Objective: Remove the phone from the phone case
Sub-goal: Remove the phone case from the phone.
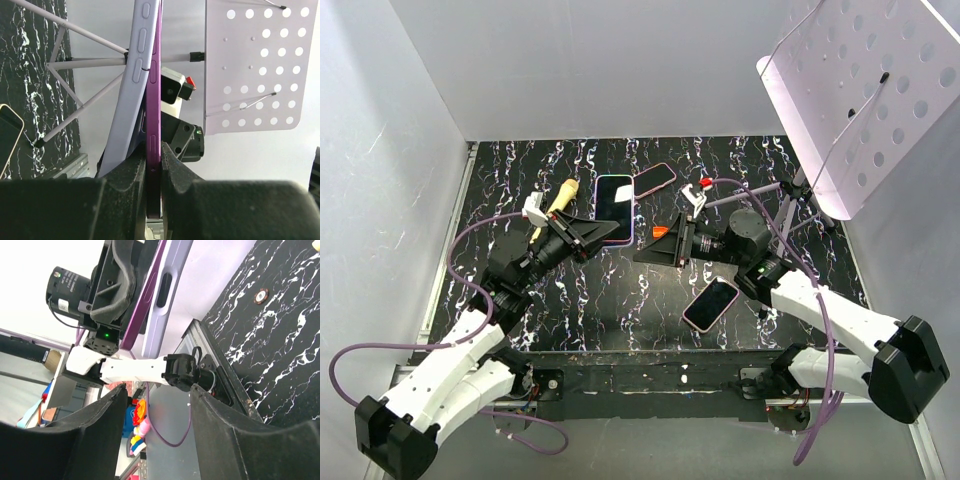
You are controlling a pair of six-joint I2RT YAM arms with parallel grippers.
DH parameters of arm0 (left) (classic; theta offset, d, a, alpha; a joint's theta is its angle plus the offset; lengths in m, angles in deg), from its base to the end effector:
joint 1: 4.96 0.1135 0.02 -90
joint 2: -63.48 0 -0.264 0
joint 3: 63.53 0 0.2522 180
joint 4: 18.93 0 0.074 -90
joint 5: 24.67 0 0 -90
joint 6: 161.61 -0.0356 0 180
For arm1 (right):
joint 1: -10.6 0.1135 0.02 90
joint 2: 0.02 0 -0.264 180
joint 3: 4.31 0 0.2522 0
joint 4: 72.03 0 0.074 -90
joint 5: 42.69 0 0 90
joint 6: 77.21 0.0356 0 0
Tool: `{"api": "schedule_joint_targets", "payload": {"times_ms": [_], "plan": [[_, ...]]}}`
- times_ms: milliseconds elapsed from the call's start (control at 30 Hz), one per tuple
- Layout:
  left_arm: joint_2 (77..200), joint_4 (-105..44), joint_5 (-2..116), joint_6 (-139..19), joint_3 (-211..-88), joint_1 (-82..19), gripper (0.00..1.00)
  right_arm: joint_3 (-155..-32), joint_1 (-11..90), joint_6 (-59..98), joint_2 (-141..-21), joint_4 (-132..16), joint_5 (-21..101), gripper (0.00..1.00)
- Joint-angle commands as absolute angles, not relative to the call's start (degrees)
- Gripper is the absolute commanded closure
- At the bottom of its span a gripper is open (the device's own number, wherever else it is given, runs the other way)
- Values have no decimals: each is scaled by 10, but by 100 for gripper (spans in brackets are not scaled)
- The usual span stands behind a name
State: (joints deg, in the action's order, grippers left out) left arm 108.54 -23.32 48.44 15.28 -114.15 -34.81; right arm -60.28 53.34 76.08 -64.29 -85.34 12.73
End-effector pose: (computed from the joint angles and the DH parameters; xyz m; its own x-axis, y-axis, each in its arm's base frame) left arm 0.1619 -0.1048 0.3270 -0.7262 -0.6849 -0.0602 0.0572 0.0270 -0.9980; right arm 0.1757 0.1898 0.3239 -0.8413 0.2240 -0.4920 -0.4951 0.0464 0.8676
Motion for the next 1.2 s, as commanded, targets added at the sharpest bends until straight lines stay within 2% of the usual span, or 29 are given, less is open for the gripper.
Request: {"api": "schedule_joint_targets", "payload": {"times_ms": [0, 167, 267, 400, 700, 900, 1067, 1100, 1167], "plan": [[1058, -185, 499, 174, -1139, -348, 100, -640, 537, 770, -663, -926, 148, 41], [1064, -159, 488, 191, -1126, -348, 100, -673, 538, 784, -698, -940, 150, 47], [1065, -145, 485, 200, -1120, -348, 100, -678, 537, 806, -721, -985, 139, 53], [1062, -127, 484, 208, -1112, -348, 100, -683, 539, 799, -743, -976, 143, 63], [1058, -119, 475, 221, -1108, -348, 100, -685, 541, 773, -751, -933, 174, 60], [1061, -123, 463, 225, -1107, -348, 100, -702, 541, 767, -763, -924, 189, 61], [1061, -129, 453, 230, -1107, -348, 100, -715, 538, 750, -781, -914, 193, 75], [1060, -132, 451, 229, -1107, -348, 100, -720, 533, 735, -782, -902, 194, 80], [1058, -142, 449, 225, -1104, -348, 100, -748, 519, 682, -783, -819, 219, 96]]}}
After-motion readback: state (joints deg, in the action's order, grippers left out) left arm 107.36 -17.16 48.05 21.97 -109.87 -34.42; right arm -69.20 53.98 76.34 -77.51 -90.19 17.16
